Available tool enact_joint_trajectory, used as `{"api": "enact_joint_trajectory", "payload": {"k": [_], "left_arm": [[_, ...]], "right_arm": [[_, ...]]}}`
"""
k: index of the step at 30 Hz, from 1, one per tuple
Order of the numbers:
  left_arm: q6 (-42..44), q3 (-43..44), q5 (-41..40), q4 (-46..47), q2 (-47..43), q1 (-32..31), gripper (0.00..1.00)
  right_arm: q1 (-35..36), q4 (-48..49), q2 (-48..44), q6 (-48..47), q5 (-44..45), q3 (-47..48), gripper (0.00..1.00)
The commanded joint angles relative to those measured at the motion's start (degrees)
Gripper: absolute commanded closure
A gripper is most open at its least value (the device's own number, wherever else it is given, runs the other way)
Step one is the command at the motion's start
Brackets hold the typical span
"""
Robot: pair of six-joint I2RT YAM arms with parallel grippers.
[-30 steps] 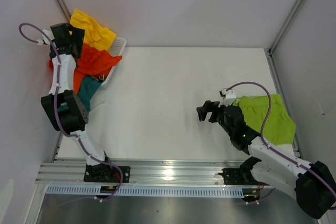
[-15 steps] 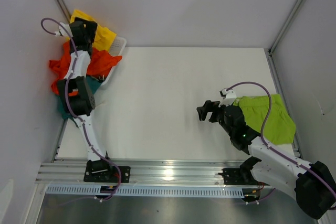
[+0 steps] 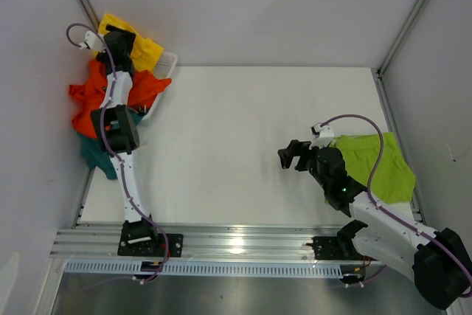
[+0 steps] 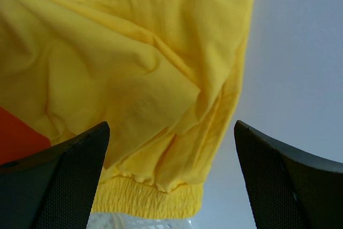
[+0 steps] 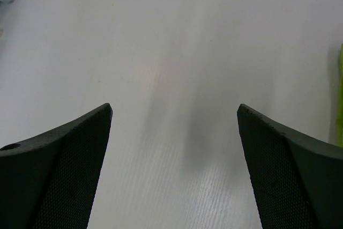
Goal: Fold and stack the shorts
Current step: Grab the shorts from the pile
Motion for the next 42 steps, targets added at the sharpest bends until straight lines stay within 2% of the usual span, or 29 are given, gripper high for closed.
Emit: {"api": "enact_joint_trajectory", "payload": {"k": [1,4,7,11,12,13,14,16,17,18,22,25,28,36,37,39,42], "left_arm": [[-0.15,2.88,-2.87,2.09,2.96,0.71,0.01],[-2.35,6.9,-1.47,1.22,6.47,0.89,0.03],[-4.27,10.77,-0.67,-0.89,10.69,0.98,0.12],[-6.57,9.55,-1.64,-0.37,12.1,1.06,0.21],[-6.66,9.56,-1.64,-0.02,13.06,1.15,0.28],[-7.1,9.65,-1.55,0.42,13.5,1.33,0.46],[-7.62,10.52,-1.12,0.59,14.03,1.42,0.55],[-8.85,10.88,-1.02,1.56,15.09,1.77,0.87],[-8.86,10.79,-1.02,2.09,15.18,1.85,0.9],[-8.42,10.79,-1.2,3.22,15.09,1.94,0.99],[-6.75,9.91,-0.15,4.81,13.6,1.94,1.0],[-5.79,3.88,0.73,9.01,10.01,1.86,1.0],[-4.82,-0.36,0.82,11.14,4.56,1.77,1.0],[-2.62,-4.77,0.47,8.25,-12.48,-0.42,1.0],[-10.8,-8.42,1.69,7.2,-14.25,0.01,1.0],[-18.31,-15.01,3.36,10.61,-18.9,-0.08,1.0],[-16.79,-19.34,7.76,10.35,-21.2,-1.04,1.0]], "right_arm": [[-1.02,0.77,-1.09,0.78,-1.01,-0.16,0.0],[-1.63,0.77,-1.18,1.13,-1.63,-0.33,0.01],[-1.98,0.77,-1.27,1.31,-2.07,-0.51,0.01],[-2.42,0.59,-1.62,1.48,-2.51,-0.69,0.0],[-2.6,0.5,-1.8,1.48,-2.6,-0.69,0.01],[-2.69,0.41,-1.97,1.4,-2.68,-0.86,0.0],[-2.78,0.07,-2.15,1.48,-2.69,-0.95,0.01],[-2.95,-0.11,-2.85,1.48,-2.77,-1.21,0.0],[-3.13,-0.11,-3.03,1.48,-2.77,-1.3,0.01],[-3.13,-0.11,-3.2,1.48,-2.86,-1.39,0.0],[-3.3,0.06,-2.59,1.48,-3.21,-1.21,0.01],[-3.3,0.24,-2.32,1.4,-3.39,-1.21,0.01],[-3.3,0.32,-2.32,1.48,-3.48,-1.3,0.0],[-3.22,0.24,-2.32,1.57,-4.09,-1.12,0.0],[-3.13,0.33,-2.32,1.49,-4.09,-1.21,0.01],[-3.04,0.15,-2.32,1.48,-4.27,-1.21,0.0],[-2.95,0.06,-2.85,1.66,-4.35,-1.21,0.01]]}}
